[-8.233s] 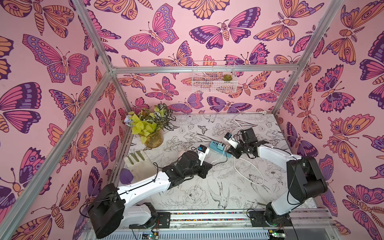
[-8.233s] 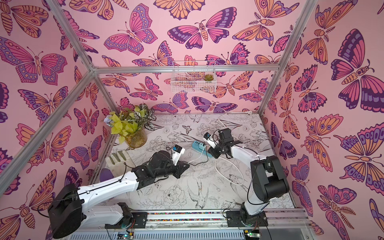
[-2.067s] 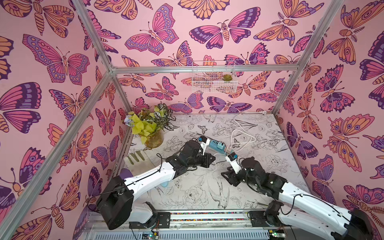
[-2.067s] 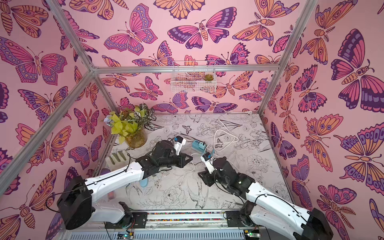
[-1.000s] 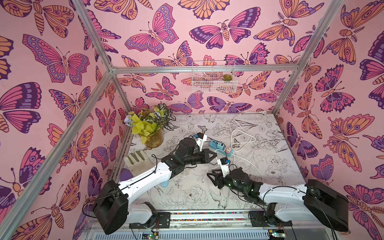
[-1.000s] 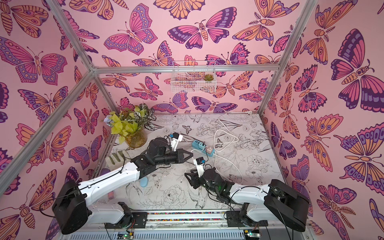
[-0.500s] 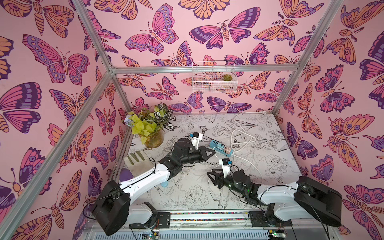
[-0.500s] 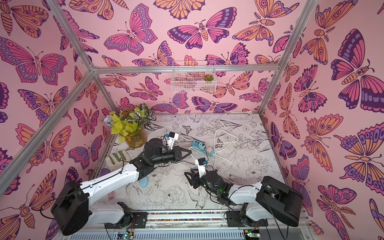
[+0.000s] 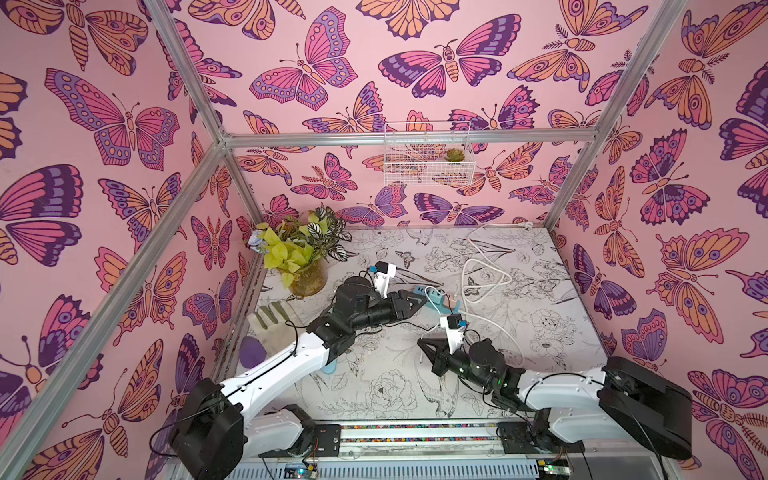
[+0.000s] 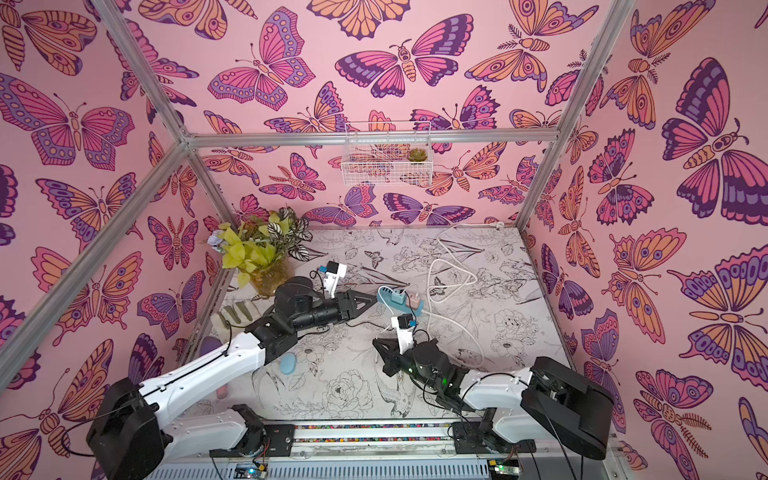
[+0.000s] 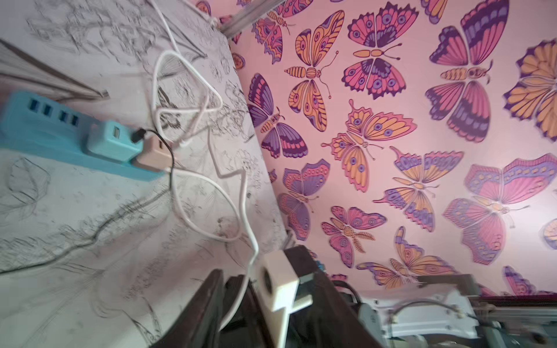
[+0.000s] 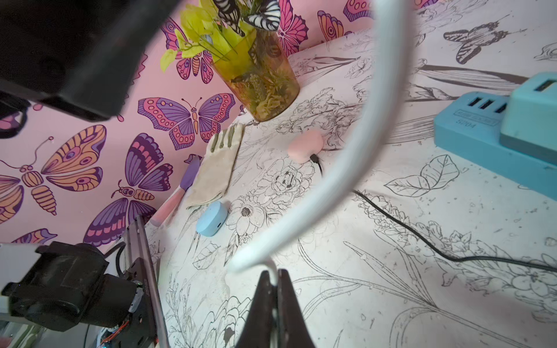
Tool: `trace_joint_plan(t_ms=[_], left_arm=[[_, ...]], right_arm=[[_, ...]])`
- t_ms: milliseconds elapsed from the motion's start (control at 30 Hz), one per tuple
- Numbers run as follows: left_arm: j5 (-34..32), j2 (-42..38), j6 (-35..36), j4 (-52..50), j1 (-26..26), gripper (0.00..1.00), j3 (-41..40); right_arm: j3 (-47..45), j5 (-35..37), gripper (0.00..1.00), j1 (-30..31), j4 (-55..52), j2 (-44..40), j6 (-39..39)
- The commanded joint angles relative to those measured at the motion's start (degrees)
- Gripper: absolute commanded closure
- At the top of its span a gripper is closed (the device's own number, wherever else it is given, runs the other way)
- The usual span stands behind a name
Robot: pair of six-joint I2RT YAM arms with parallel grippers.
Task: Charge the bluetooth headset
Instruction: Adjust the charging cable.
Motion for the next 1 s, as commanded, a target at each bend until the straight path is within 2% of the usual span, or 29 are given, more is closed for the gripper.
trace_joint_plan(t_ms=[0,167,400,567,767,967], left_arm=[[-2.5,-2.7,3.8,-4.7,0.6,0.38,-0.9],[-5.4,-7.4,7.5,-11.1,1.2,0.38,-2.1],[-8.2,-13.5,11.4,-17.9,0.5,0.51,-7.2],[-16.7,-14.9,14.8,-18.1,-6.3,0.5,-9.9],[-26.6,-14.0,18.3,-17.4,-13.1,0.41,-10.3],[-34.2,-12.1,21.5,-13.6,-19.8,0.38,-10.4]], right_arm=[[0.2,0.1,0.99,0.4,-2.3,-2.4,2.4],[0.8,2.1,0.99,0.4,-5.0,-5.8,5.7],[4.4,8.0,0.99,0.4,-12.6,-8.8,14.5],[6.2,10.0,0.99,0.4,-14.8,-8.8,23.2],[6.8,11.2,0.99,0.6,-14.2,-9.0,30.9],[7.3,14.6,0.99,1.1,-17.3,-11.5,37.0]])
